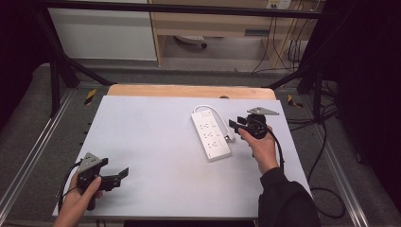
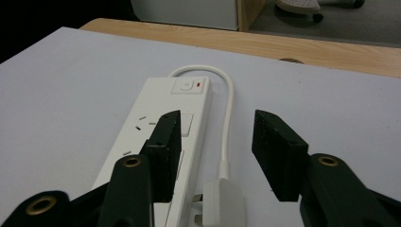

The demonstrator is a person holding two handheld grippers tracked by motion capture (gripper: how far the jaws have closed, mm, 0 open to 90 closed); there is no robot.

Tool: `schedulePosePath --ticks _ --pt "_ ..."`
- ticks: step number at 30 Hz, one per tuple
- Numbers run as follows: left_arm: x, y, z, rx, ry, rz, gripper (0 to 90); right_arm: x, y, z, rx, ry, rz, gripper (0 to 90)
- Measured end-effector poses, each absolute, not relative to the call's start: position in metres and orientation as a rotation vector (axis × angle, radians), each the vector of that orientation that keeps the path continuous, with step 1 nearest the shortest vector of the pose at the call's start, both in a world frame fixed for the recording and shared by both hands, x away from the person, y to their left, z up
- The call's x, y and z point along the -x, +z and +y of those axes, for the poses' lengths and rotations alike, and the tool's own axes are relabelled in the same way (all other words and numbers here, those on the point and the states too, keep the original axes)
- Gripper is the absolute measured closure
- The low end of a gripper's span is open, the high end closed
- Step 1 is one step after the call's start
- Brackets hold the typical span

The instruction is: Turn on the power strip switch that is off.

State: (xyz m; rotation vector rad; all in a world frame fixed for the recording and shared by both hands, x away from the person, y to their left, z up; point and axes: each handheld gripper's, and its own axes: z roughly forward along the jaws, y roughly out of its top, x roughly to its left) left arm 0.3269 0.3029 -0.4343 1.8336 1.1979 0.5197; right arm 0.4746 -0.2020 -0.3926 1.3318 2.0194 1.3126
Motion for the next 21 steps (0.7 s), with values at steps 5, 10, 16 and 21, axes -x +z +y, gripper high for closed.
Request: schedulePosePath --ticks 5,10,16,21 --pt "-0.327 -0.434 0.303 -1.834 0.518 1.198 7.5 -0.475 -0.395 -0.199 -1.32 1.314 2.027 59.8" --pt "-0.327 -0.435 0.303 -1.831 0.518 1.2 7.5 -0.473 -0.399 -0.196 -1.309 1.33 2.044 67.1" --pt "-0.327 -0.435 0.303 -1.835 0.519 1.2 7.6 -0.471 -0.403 -0.195 -1.299 1.345 2.043 74.0" --pt "-0.327 -0.435 0.303 -1.835 0.517 1.2 7.5 -0.468 -0.407 -0.193 -1.278 1.351 2.05 78.5"
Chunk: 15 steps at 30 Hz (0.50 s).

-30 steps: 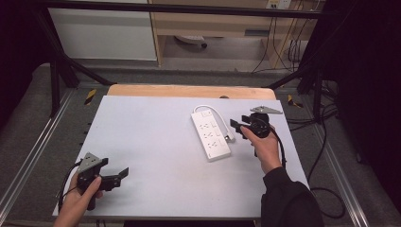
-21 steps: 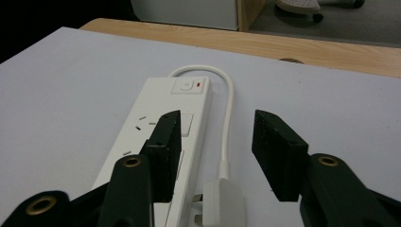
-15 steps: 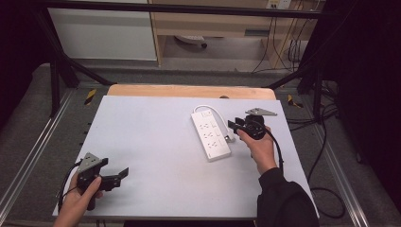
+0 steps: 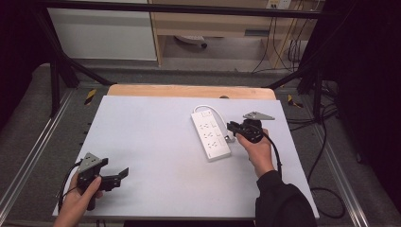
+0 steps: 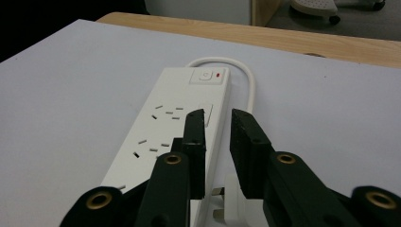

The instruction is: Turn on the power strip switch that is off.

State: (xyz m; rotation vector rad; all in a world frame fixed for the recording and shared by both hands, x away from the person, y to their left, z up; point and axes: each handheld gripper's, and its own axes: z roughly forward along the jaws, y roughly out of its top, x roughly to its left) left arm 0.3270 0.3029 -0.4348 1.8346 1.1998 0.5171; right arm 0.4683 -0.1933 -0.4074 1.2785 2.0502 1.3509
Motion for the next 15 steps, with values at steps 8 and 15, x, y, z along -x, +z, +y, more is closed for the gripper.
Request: schedulePosePath --ticks 8,15 --pt "-0.3267 -0.4348 0.3025 -1.84 0.512 1.192 7.5 -0.4663 -0.4117 -0.1892 -1.256 1.358 2.066 83.5" --pt "-0.327 -0.4349 0.3025 -1.838 0.515 1.197 7.5 -0.4632 -0.4169 -0.187 -1.253 1.359 2.086 87.6"
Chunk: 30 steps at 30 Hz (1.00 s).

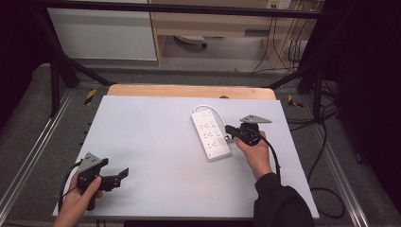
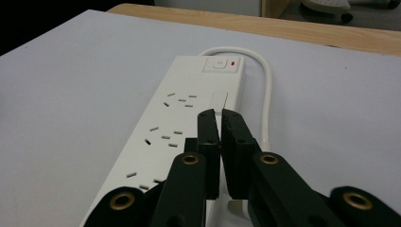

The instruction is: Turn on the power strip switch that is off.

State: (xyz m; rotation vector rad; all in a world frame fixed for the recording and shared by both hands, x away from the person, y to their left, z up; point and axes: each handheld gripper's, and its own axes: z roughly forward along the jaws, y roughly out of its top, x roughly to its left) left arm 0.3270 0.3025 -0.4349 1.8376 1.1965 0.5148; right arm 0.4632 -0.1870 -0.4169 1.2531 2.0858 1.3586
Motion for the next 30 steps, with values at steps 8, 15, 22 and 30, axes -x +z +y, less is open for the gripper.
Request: schedulePosePath --ticks 8,15,22,30 --pt "-0.327 -0.435 0.303 -1.839 0.515 1.199 7.6 -0.462 -0.426 -0.181 -1.234 1.342 2.126 90.0" --pt "-0.327 -0.435 0.303 -1.839 0.514 1.199 7.5 -0.461 -0.429 -0.177 -1.224 1.33 2.143 90.0" --pt "-0.327 -0.435 0.302 -1.841 0.514 1.199 7.6 -0.459 -0.434 -0.174 -1.22 1.313 2.161 90.0" --pt "-0.327 -0.435 0.304 -1.829 0.513 1.209 7.5 -0.457 -0.437 -0.174 -1.221 1.294 2.169 90.0"
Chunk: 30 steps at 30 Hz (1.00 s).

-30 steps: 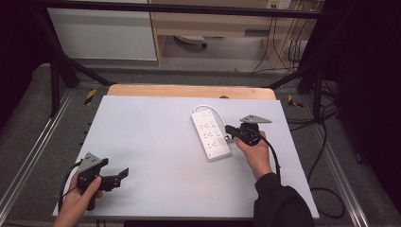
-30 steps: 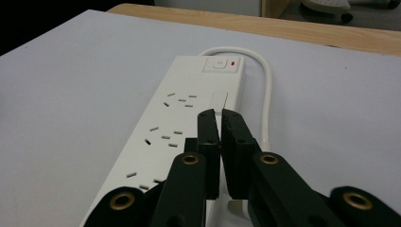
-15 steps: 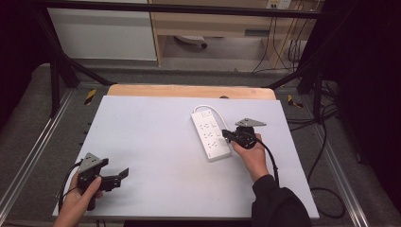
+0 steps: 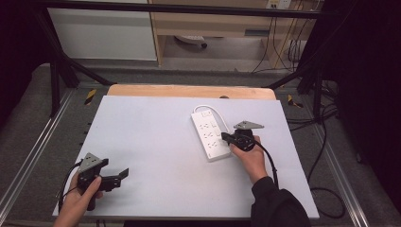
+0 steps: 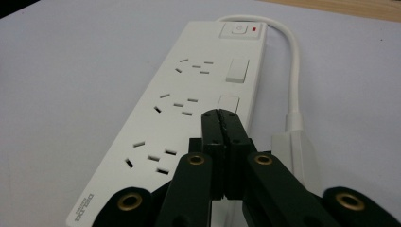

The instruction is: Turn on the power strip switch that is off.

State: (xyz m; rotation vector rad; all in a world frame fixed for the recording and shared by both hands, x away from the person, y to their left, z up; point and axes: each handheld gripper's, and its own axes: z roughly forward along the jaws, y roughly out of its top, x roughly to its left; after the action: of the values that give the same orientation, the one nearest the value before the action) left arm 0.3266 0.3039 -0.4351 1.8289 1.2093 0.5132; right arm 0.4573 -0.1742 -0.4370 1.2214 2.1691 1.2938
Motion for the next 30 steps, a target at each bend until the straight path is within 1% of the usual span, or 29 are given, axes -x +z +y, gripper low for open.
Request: schedulePosePath --ticks 11,20,30 --pt "-0.327 -0.435 0.304 -1.83 0.521 1.219 7.7 -0.454 -0.434 -0.173 -1.22 1.287 2.158 90.0" --pt "-0.327 -0.435 0.304 -1.829 0.516 1.216 7.7 -0.458 -0.442 -0.168 -1.22 1.268 2.182 90.0" --pt "-0.327 -0.436 0.304 -1.833 0.518 1.218 7.7 -0.459 -0.444 -0.167 -1.21 1.276 2.179 90.0"
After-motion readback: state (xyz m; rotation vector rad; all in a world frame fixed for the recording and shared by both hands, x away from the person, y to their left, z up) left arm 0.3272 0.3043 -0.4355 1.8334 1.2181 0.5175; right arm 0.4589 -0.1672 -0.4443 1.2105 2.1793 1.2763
